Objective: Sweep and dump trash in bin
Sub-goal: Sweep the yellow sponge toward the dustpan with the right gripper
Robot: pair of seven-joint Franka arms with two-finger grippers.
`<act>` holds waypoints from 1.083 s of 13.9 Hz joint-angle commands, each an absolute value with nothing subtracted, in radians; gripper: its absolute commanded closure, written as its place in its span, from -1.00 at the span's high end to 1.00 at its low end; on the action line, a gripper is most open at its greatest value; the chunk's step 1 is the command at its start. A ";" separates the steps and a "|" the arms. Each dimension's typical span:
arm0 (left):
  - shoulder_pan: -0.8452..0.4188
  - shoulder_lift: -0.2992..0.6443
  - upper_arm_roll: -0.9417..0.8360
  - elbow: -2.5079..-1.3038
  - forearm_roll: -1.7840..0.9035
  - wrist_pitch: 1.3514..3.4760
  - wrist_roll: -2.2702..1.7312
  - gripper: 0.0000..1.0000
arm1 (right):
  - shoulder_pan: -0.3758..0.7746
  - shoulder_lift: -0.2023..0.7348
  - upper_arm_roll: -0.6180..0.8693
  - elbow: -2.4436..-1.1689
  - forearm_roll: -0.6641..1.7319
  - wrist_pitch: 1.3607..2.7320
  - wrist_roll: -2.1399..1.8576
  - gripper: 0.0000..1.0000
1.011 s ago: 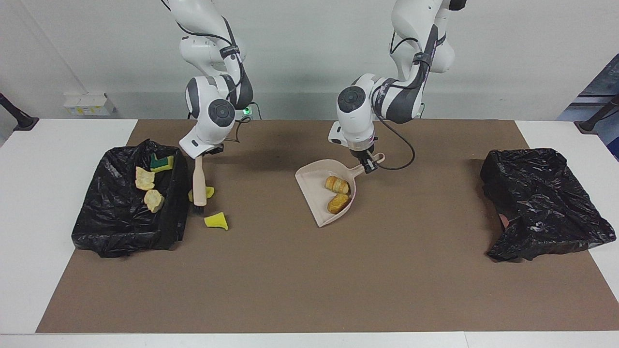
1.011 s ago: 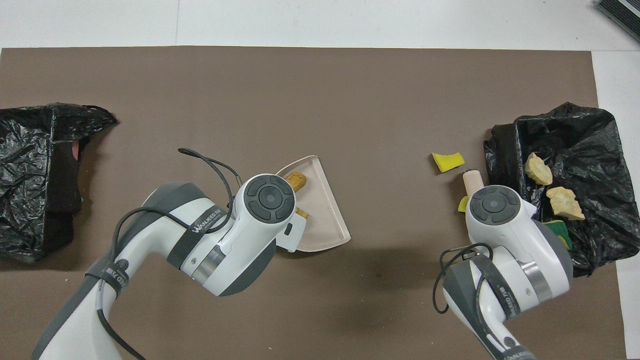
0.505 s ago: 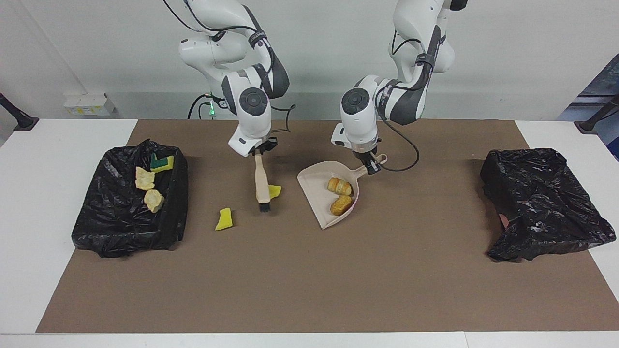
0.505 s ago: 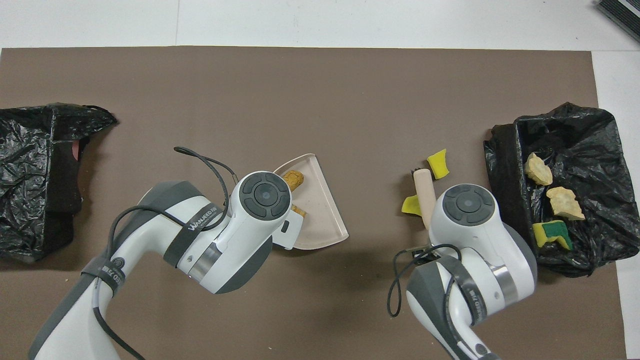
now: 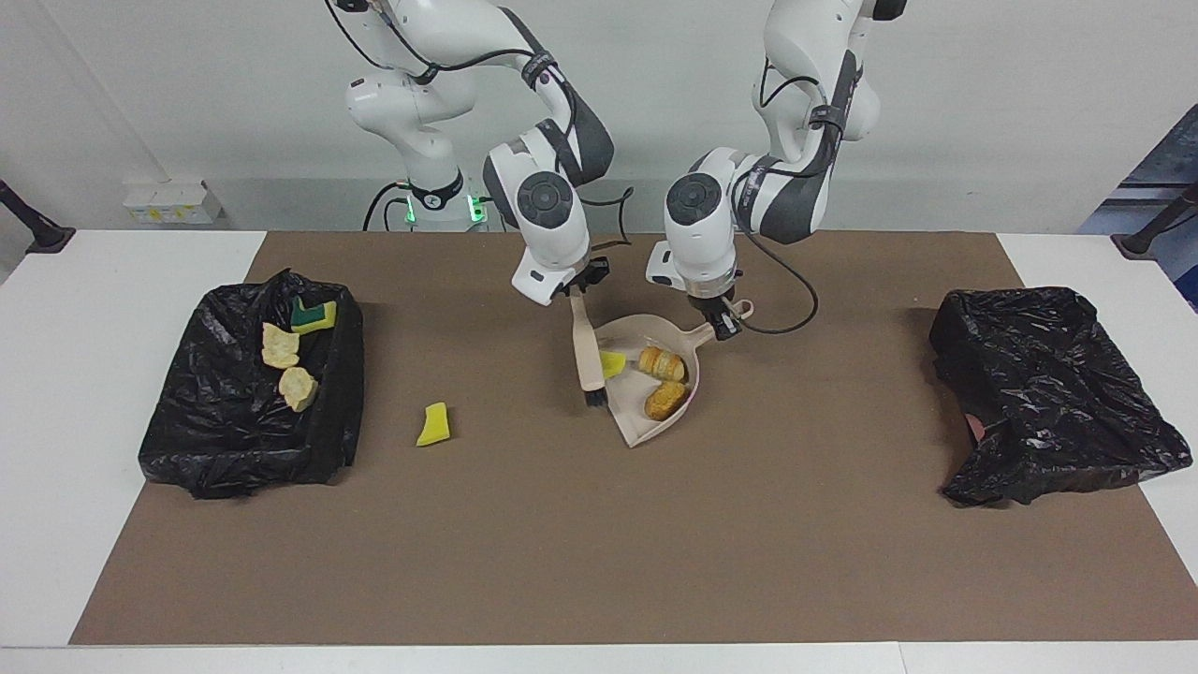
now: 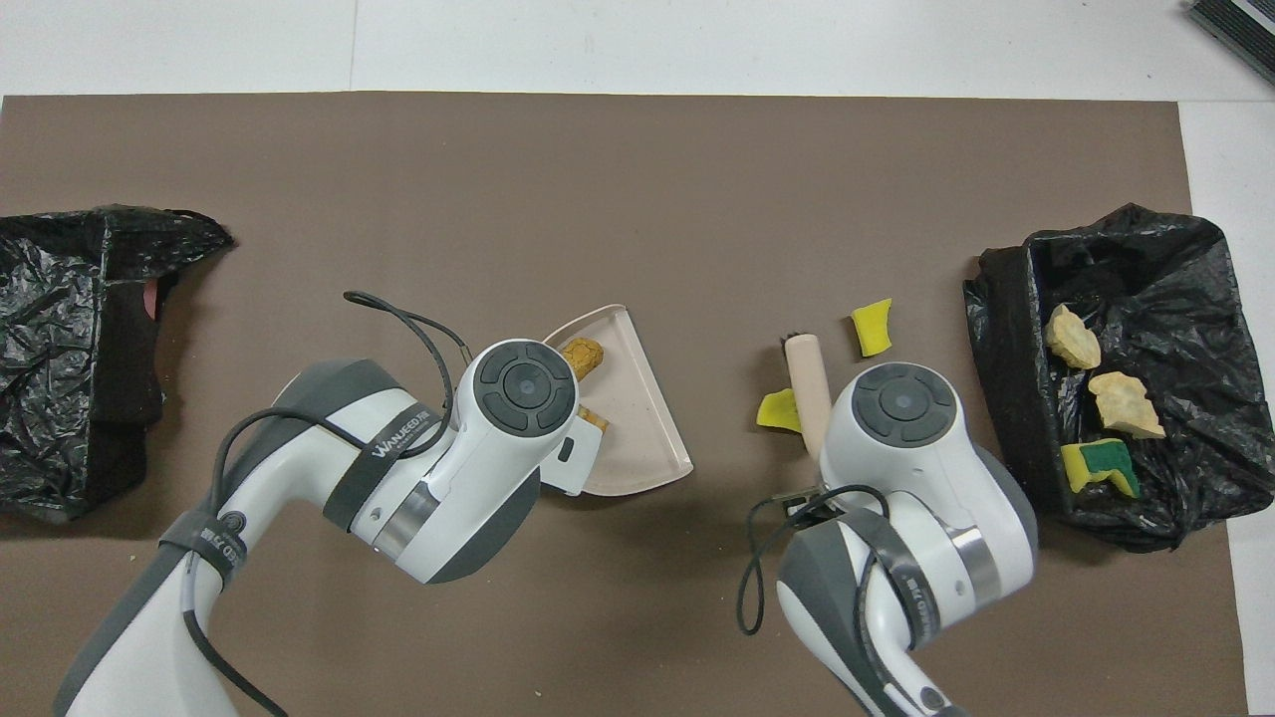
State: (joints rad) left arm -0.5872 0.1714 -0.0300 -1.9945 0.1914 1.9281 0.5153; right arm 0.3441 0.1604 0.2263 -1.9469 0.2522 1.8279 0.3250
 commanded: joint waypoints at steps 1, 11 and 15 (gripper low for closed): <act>-0.586 0.161 -0.031 -2.022 0.229 1.933 0.499 -1.00 | 0.298 0.183 0.216 -1.830 0.262 1.733 0.336 -1.00; -0.577 0.161 -0.032 -2.033 0.225 1.993 0.499 -1.00 | 0.411 0.150 0.219 -1.985 0.264 1.838 0.285 -1.00; -0.577 0.161 -0.032 -2.036 0.225 1.994 0.499 -1.00 | 0.445 0.097 0.224 -2.043 0.363 1.745 0.301 -1.00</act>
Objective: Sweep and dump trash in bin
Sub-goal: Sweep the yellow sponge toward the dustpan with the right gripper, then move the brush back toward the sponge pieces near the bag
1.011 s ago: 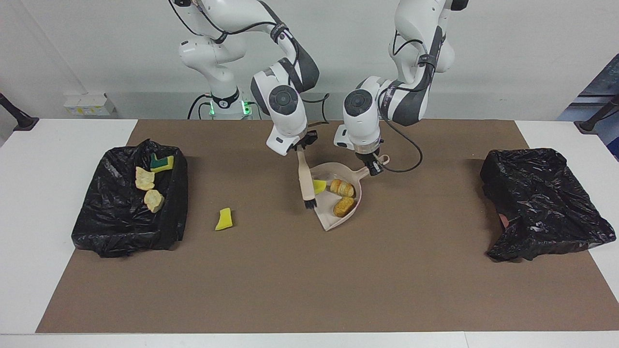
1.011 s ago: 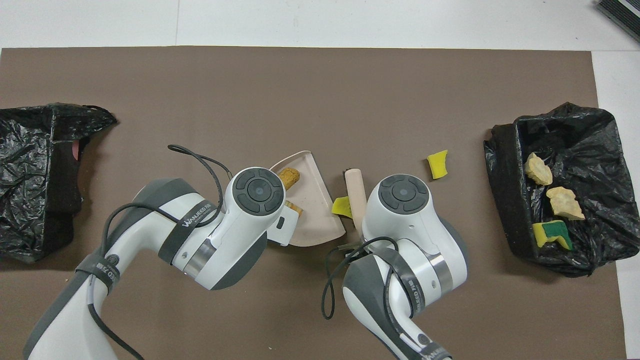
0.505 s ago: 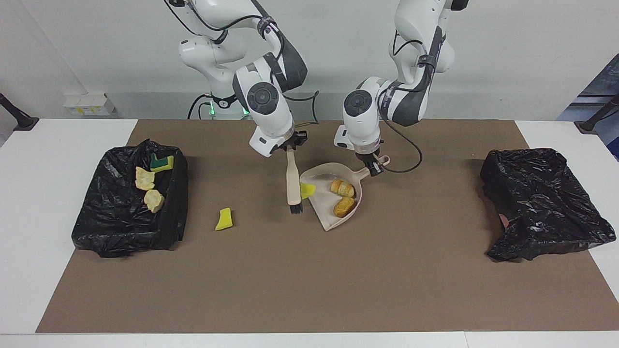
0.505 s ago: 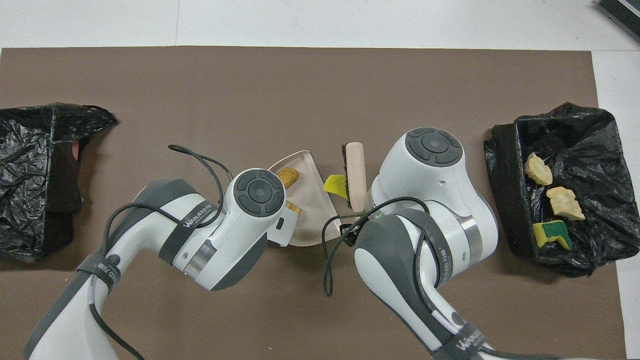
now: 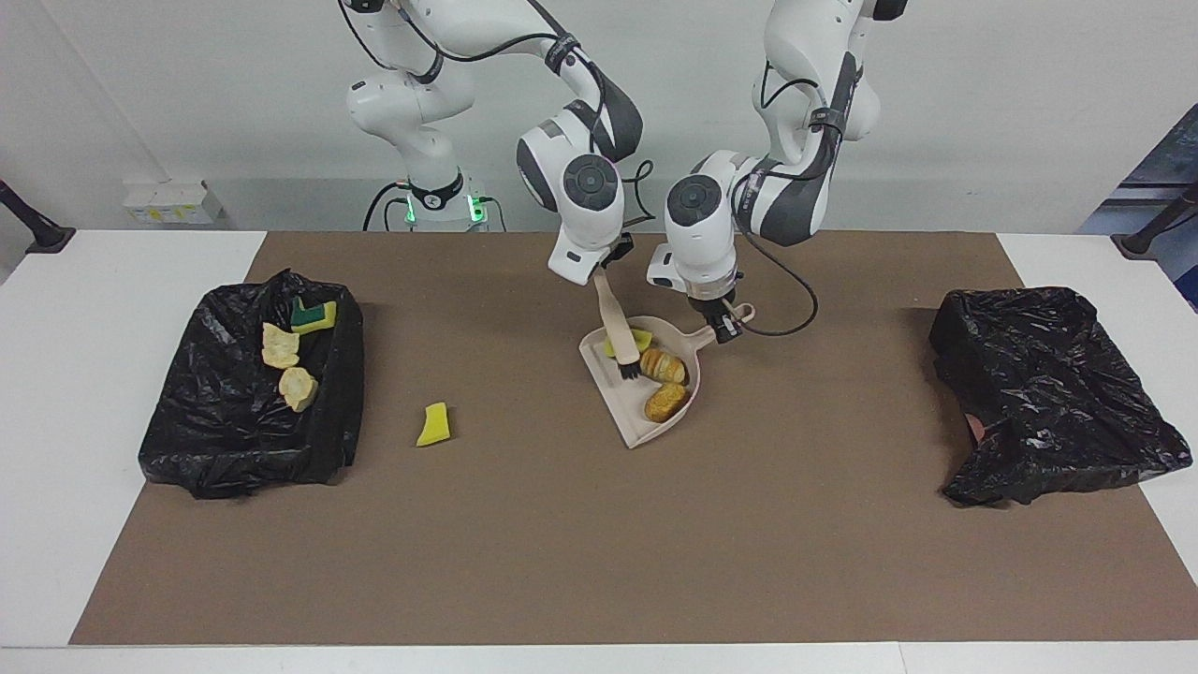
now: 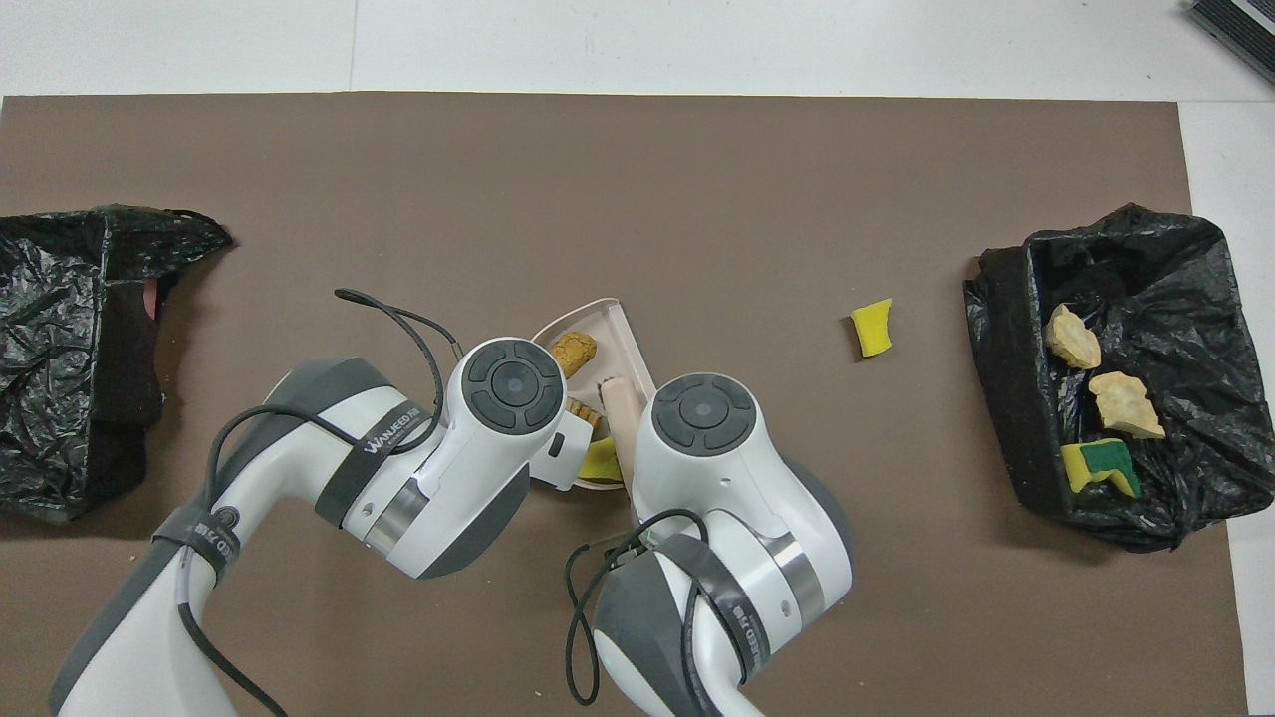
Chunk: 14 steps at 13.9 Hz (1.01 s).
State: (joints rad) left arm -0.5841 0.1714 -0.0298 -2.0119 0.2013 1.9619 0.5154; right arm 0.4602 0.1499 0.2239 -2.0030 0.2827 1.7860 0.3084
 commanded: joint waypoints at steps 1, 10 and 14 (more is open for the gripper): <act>-0.577 0.161 -0.032 -2.036 0.225 1.996 0.499 -1.00 | 0.437 0.086 0.222 -2.034 0.377 1.693 0.299 -1.00; -0.577 0.161 -0.032 -2.037 0.225 1.996 0.499 -1.00 | 0.356 0.061 0.213 -1.936 0.364 1.520 0.234 -1.00; -0.577 0.161 -0.032 -2.037 0.225 1.997 0.499 -1.00 | 0.246 0.101 0.215 -1.910 0.160 1.617 0.130 -1.00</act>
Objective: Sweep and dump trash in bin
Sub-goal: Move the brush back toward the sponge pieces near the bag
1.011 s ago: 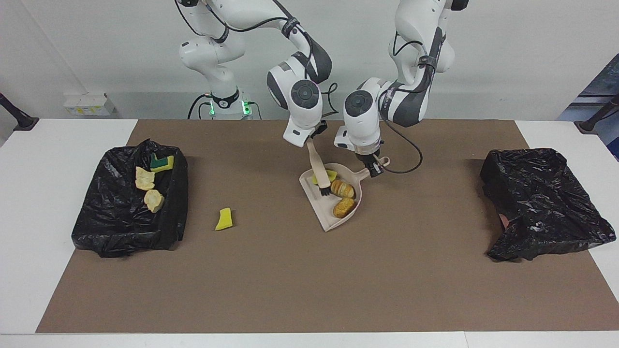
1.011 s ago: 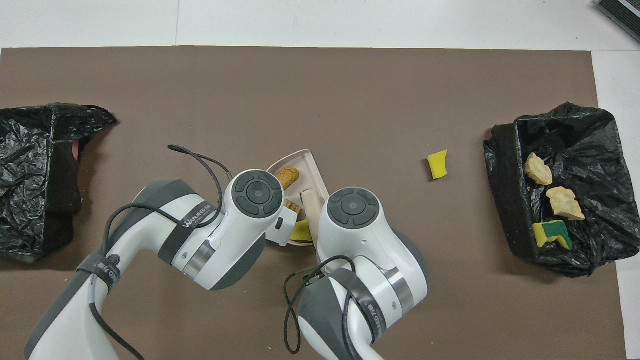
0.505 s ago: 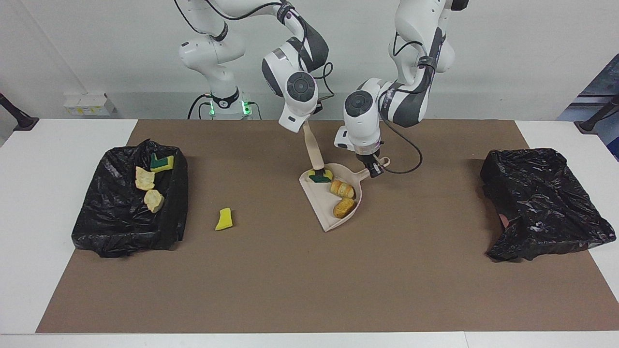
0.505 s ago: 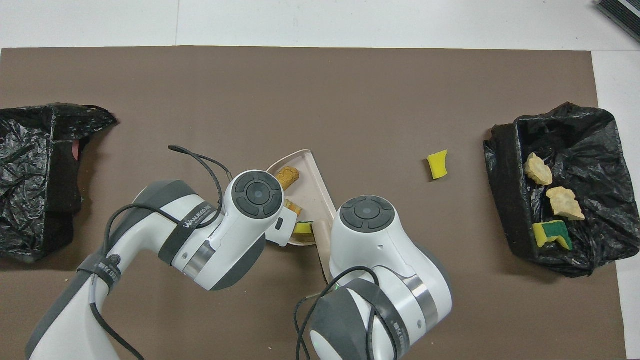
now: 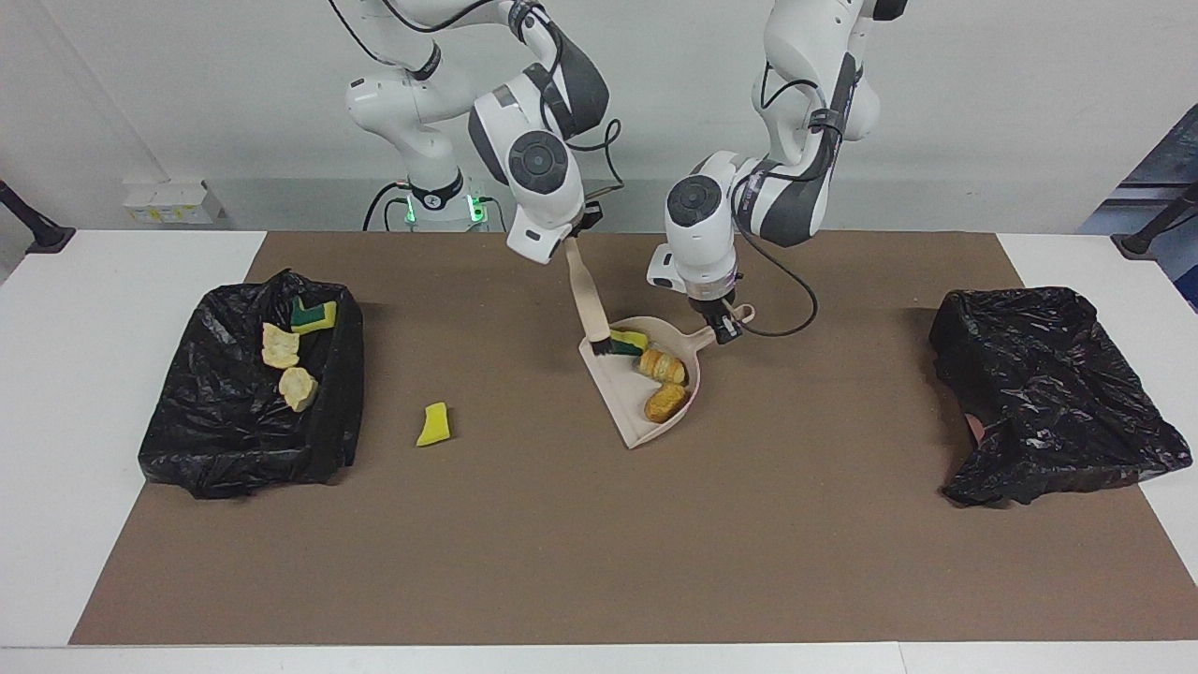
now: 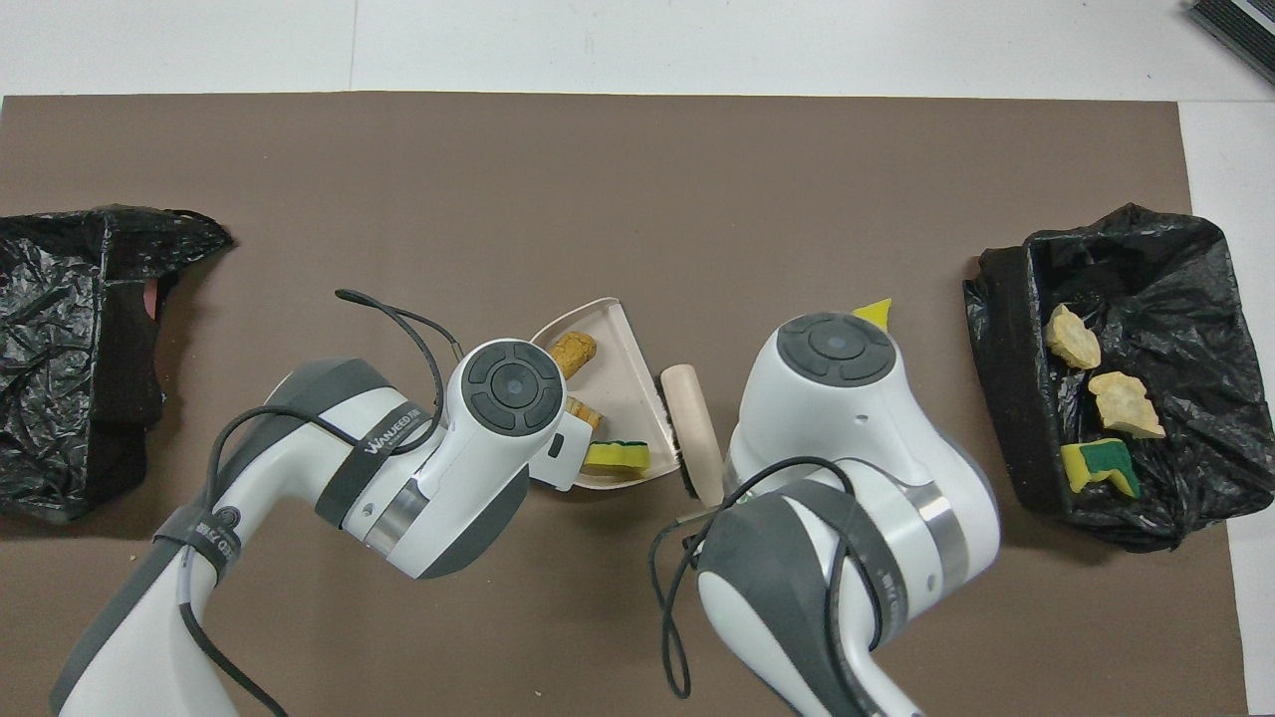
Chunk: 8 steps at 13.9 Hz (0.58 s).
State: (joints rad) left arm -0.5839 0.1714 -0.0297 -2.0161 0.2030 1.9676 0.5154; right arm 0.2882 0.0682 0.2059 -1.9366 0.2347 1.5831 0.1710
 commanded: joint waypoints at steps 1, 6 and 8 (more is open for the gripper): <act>-0.577 0.161 -0.032 -2.037 0.224 1.999 0.499 -1.00 | 0.211 0.103 0.213 -1.910 0.117 1.634 0.130 -1.00; -0.577 0.161 -0.032 -2.037 0.224 1.997 0.499 -1.00 | 0.026 0.192 0.213 -1.804 -0.086 1.640 0.039 -1.00; -0.577 0.161 -0.031 -2.033 0.225 1.984 0.499 -1.00 | -0.004 0.210 0.215 -1.792 -0.199 1.651 -0.004 -1.00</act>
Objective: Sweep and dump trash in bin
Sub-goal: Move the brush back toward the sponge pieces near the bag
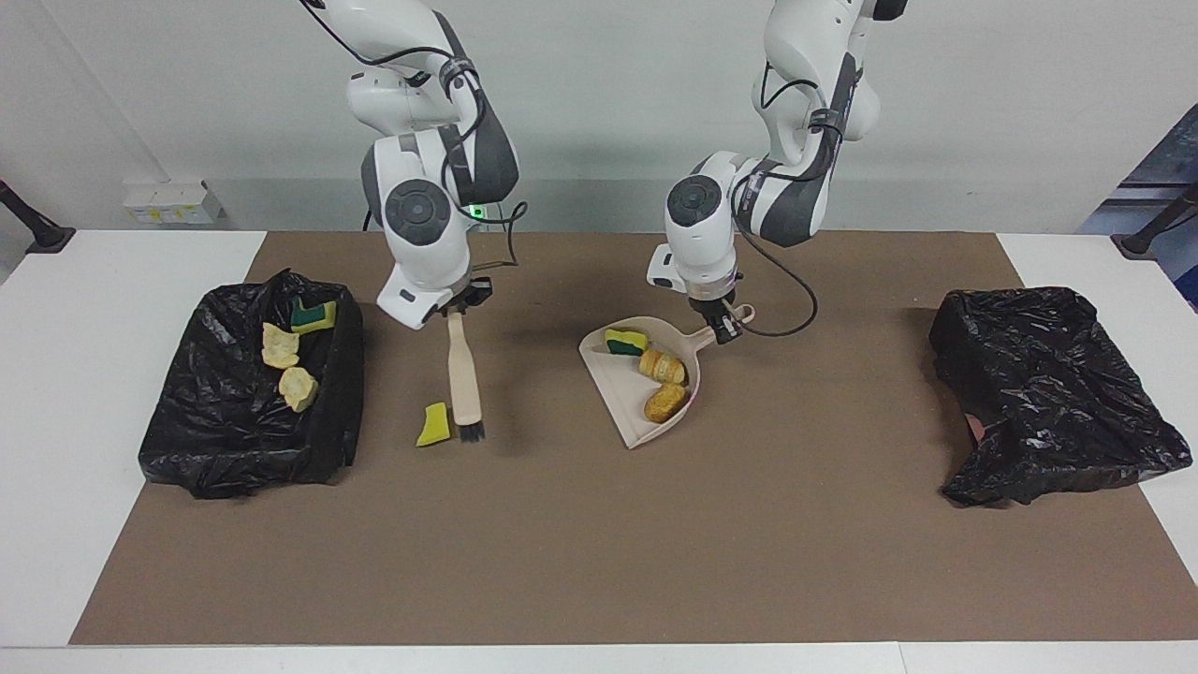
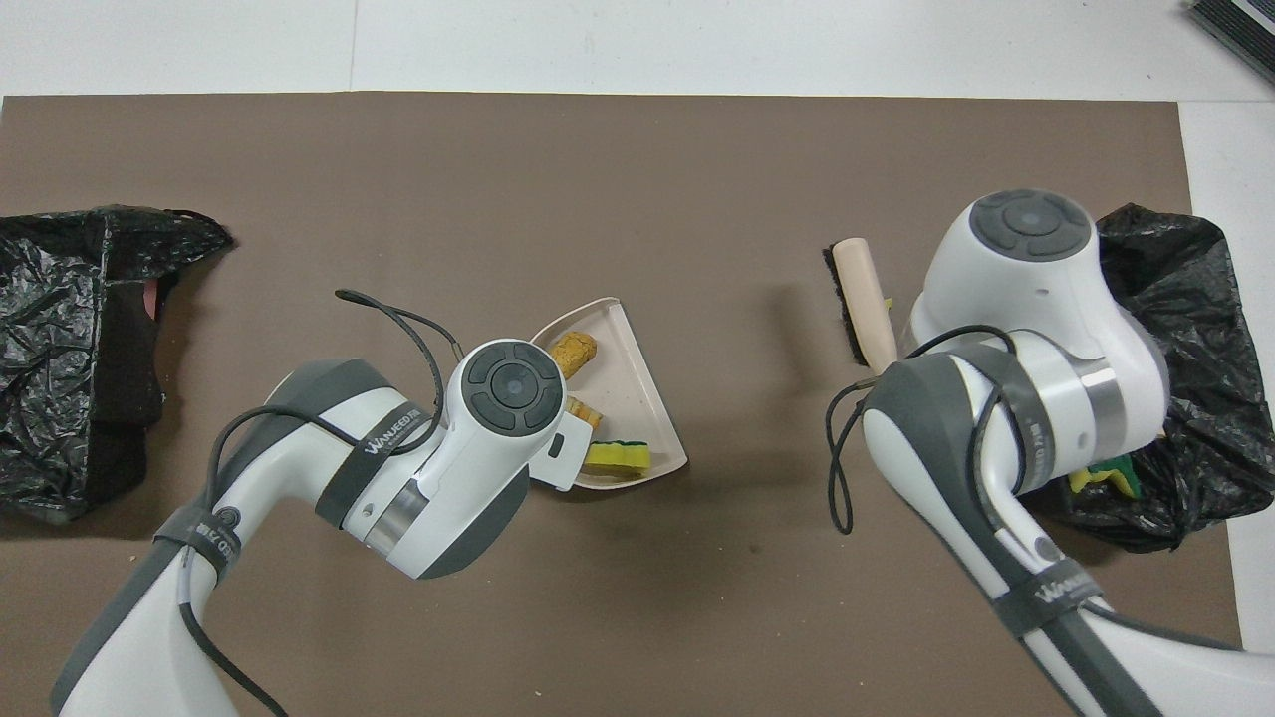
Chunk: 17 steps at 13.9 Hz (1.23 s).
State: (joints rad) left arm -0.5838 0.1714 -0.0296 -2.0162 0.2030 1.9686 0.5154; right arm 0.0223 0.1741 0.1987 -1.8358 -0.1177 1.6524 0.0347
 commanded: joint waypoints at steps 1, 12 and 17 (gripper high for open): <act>-0.577 0.161 -0.031 -2.036 0.225 1.993 0.499 -1.00 | -0.023 0.213 0.213 -1.792 -0.239 1.655 -0.020 -1.00; -0.575 0.155 -0.032 -2.060 0.224 2.009 0.500 -1.00 | -0.083 0.292 0.222 -1.910 -0.191 1.772 0.031 -1.00; -0.574 0.156 -0.032 -2.069 0.219 2.032 0.502 -1.00 | 0.049 0.282 0.224 -1.924 -0.020 1.772 0.112 -1.00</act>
